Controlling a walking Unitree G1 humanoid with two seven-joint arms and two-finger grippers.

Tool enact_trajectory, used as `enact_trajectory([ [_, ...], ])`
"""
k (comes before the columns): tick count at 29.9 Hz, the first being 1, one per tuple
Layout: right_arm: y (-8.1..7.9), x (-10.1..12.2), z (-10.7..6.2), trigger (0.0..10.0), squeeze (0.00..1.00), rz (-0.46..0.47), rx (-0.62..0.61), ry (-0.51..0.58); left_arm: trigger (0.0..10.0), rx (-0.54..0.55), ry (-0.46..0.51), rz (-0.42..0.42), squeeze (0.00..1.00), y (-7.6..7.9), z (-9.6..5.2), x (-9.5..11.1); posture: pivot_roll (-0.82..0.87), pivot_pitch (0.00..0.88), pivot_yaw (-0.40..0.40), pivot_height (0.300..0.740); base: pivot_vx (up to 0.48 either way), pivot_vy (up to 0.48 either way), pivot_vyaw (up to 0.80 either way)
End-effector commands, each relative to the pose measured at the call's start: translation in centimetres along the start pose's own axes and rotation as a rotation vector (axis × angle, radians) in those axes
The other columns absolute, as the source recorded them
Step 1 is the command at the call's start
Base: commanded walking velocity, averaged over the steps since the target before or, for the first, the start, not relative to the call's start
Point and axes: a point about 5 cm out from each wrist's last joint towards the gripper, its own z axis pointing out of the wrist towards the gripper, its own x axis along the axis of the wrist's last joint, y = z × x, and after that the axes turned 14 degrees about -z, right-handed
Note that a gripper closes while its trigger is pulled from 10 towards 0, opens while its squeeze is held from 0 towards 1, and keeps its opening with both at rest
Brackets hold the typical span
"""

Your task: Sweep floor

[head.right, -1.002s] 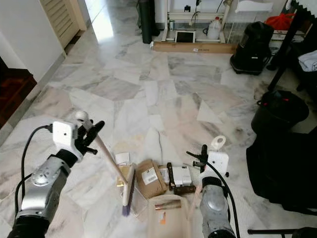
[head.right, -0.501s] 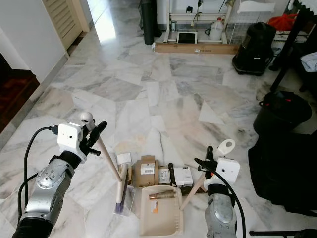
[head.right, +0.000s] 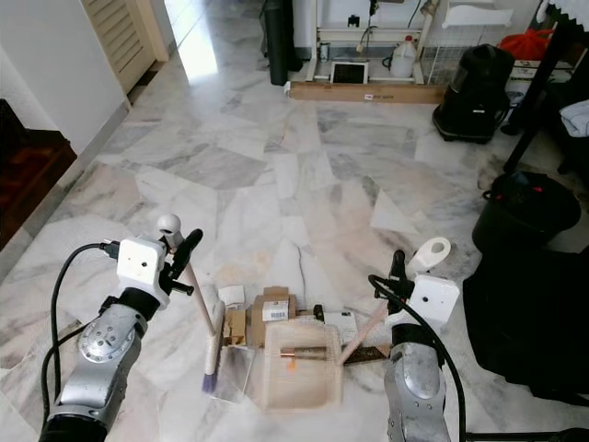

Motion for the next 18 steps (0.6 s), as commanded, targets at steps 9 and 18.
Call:
enact_trajectory([
  [9,0.01,1.6,0.72,10.0,0.0,0.003,0.016,0.047,10.0,0.004,0.104,0.004,0.0,0.59,0.52,1.48,0.03,0.0,0.035,0.74,0.0,0.0,0.0],
  [18,-0.21,1.53,0.66,10.0,0.0,-0.012,0.031,0.037,10.0,0.021,0.112,0.001,0.0,0.46,0.22,1.42,0.04,0.0,0.032,0.74,0.0,0.0,0.05],
])
